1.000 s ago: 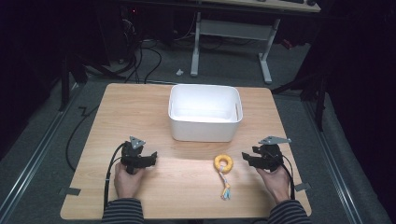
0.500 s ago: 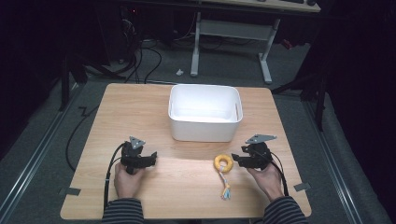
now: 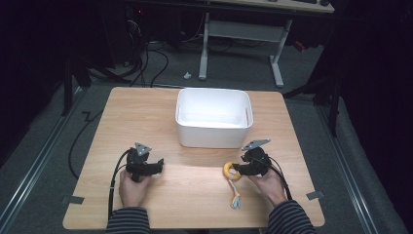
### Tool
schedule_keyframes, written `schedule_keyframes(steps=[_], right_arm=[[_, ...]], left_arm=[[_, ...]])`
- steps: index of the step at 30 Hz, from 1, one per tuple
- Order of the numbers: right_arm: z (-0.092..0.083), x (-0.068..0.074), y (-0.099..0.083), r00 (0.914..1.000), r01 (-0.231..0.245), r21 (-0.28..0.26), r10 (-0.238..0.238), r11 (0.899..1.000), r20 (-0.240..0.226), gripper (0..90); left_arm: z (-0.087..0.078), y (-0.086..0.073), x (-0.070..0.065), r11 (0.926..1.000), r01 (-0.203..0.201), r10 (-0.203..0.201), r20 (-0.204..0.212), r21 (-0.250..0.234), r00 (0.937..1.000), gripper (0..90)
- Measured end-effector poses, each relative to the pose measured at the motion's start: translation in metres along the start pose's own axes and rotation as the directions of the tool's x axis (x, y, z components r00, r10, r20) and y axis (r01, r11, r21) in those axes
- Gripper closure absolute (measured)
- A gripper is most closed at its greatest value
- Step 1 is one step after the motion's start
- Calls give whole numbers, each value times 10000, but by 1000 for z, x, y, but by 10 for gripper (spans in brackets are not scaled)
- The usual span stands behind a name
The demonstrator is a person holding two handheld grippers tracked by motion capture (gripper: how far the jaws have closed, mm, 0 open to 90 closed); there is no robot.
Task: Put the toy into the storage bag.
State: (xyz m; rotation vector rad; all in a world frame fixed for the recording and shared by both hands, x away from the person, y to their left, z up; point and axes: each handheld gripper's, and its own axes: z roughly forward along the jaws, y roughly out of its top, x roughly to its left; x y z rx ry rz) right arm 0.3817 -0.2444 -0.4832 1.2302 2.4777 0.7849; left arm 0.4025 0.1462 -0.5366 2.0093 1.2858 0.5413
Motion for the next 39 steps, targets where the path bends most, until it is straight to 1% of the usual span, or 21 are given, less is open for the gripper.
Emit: schedule_keyframes(steps=[2,5,6,8,9,10,14,17,18,20,23,28,31,36,39], right_arm=[[6,0,3,10000,14,255,-14,9997,-9,513],[9,-1,3,10000,39,373,-37,9993,-49,520],[12,-1,3,9999,21,510,-15,9987,-119,528],[13,-1,3,9999,24,579,-16,9983,-138,529],[16,0,3,9999,21,728,-12,9973,-130,534],[18,-1,3,9999,112,823,-103,9965,-109,541],[21,-2,3,9999,14,969,-2,9953,-128,554],[22,-1,2,9999,52,1061,-42,9943,-99,567],[24,-1,2,9999,147,1192,-140,9928,-67,586],[24,-1,2,9999,102,1264,-93,9919,-79,593],[25,-1,2,9997,240,1285,-227,9914,-119,626],[25,0,2,9993,375,1267,-365,9912,-97,649],[24,0,1,9992,399,1269,-392,9911,-79,656],[23,0,1,9976,687,1208,-684,9903,-71,666],[22,2,1,9971,761,1130,-762,9907,-39,668]], left_arm=[[0,0,0,10000,-1,1,-1,2,10000,184],[0,0,0,10000,-3,3,0,3,10000,184],[0,0,0,10000,0,0,-8,-1,10000,184],[0,0,0,10000,-2,2,-7,-1,10000,184],[0,0,0,10000,0,0,-8,-2,10000,184],[0,0,0,10000,-2,2,-8,0,10000,184],[0,0,0,10000,-2,2,-9,-3,10000,184],[0,0,0,10000,-2,2,-9,0,10000,184],[0,0,0,10000,-4,4,-7,1,10000,184],[0,0,0,10000,-5,5,-8,-1,10000,184],[0,0,0,10000,-1,1,-8,-2,10000,184],[0,0,0,10000,-3,3,-7,-3,10000,184],[0,0,0,10000,-3,3,-9,0,10000,184],[0,0,0,10000,-3,3,-8,0,10000,184],[0,0,0,10000,-6,6,-8,0,10000,184]])
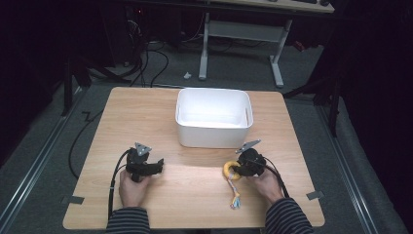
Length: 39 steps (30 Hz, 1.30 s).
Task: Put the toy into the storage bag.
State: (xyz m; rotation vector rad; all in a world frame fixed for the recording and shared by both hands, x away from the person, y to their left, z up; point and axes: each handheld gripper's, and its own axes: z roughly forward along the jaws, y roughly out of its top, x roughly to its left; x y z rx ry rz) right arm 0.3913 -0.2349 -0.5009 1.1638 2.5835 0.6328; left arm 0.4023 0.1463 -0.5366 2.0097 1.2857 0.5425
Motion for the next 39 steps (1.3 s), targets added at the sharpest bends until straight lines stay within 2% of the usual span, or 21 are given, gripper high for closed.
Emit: schedule_keyframes(steps=[5,12,17,18,22,28,33,39], right_arm=[[-3,0,0,10000,28,-78,-28,10000,-40,673],[-12,-3,-2,9992,-385,-514,379,9979,-124,674],[-22,-6,-4,9994,-344,-746,336,9966,-127,675],[-26,-8,-5,9986,-519,-863,509,9949,-132,675],[-31,-11,-7,9974,-716,-1029,707,9921,-124,675],[-43,-13,-9,9976,-698,-1137,693,9911,-85,676],[-54,-16,-11,9963,-859,-1396,843,9865,-172,676],[-64,-17,-10,9971,-748,-1502,761,9858,30,676]], left_arm=[[0,0,0,10000,3,-3,1,-1,10000,184],[0,0,0,10000,1,-1,-2,1,10000,184],[0,0,0,10000,4,-4,-1,0,10000,184],[0,0,0,10000,4,-4,0,-2,10000,184],[0,0,0,10000,2,-2,-2,1,10000,184],[0,0,0,10000,2,-2,-1,-1,10000,184],[0,0,0,10000,0,0,-7,-1,10000,184],[0,0,0,10000,0,0,-5,1,10000,184]])
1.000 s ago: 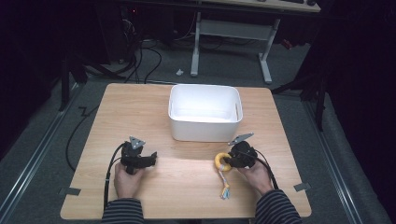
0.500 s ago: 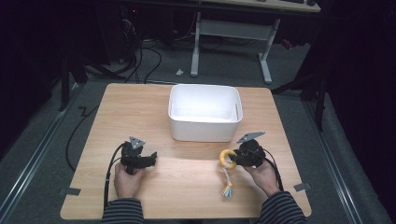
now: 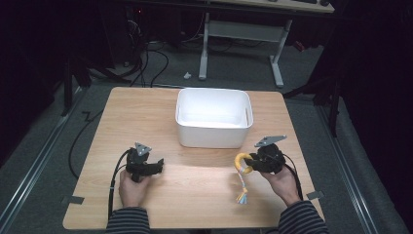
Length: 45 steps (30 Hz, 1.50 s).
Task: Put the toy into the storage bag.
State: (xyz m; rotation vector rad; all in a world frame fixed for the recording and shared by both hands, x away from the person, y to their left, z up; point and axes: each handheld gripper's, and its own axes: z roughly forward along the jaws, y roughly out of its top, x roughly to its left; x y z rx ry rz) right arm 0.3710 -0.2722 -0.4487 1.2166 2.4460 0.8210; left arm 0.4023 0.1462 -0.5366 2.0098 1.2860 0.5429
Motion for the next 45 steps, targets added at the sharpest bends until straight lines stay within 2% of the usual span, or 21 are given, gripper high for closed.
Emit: schedule_keyframes(steps=[9,15,20,25,29,34,39,45], right_arm=[[-16,-1,6,9999,51,-238,-48,9997,119,676],[-32,-5,13,9999,-100,-674,102,9977,35,676],[-43,-7,21,9999,45,-852,-37,9964,96,676],[-50,-7,25,10000,-12,-917,13,9958,10,676],[-57,-7,31,9997,190,-1033,-175,9945,160,676],[-68,-12,43,10000,91,-1296,-93,9915,-9,676],[-71,-13,51,9998,203,-1320,-196,9910,68,676],[-71,-15,61,10000,53,-1379,-62,9904,-58,676]], left_arm=[[0,0,0,10000,3,-3,-4,0,10000,184],[0,0,0,10000,3,-3,-10,1,10000,184],[0,0,0,10000,6,-6,-5,0,10000,185],[0,0,0,10000,9,-9,-8,-2,10000,185],[0,0,0,10000,9,-9,-4,-2,10000,186],[0,0,0,10000,14,-14,-11,-3,10000,186],[0,0,0,10000,13,-13,-8,-2,10000,186],[0,0,0,10000,16,-16,-11,-5,10000,186]])
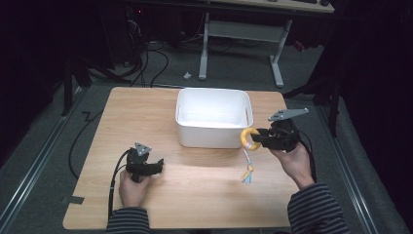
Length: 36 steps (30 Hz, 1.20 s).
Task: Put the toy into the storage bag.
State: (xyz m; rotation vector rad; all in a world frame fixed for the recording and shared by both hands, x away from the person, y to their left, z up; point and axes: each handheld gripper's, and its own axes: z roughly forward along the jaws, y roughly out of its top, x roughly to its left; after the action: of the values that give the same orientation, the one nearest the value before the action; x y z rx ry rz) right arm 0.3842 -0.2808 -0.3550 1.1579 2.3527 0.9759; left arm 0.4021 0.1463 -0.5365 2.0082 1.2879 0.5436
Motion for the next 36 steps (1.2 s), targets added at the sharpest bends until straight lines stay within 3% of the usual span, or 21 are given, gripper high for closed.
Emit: schedule_keyframes(steps=[13,36], right_arm=[[6,-5,32,10000,10,-51,-10,10000,-80,676],[29,-14,69,9980,-594,64,595,9982,-221,676]], left_arm=[[0,0,0,10000,2,-2,0,1,10000,187],[0,0,0,10000,1,-1,-5,2,10000,187]])
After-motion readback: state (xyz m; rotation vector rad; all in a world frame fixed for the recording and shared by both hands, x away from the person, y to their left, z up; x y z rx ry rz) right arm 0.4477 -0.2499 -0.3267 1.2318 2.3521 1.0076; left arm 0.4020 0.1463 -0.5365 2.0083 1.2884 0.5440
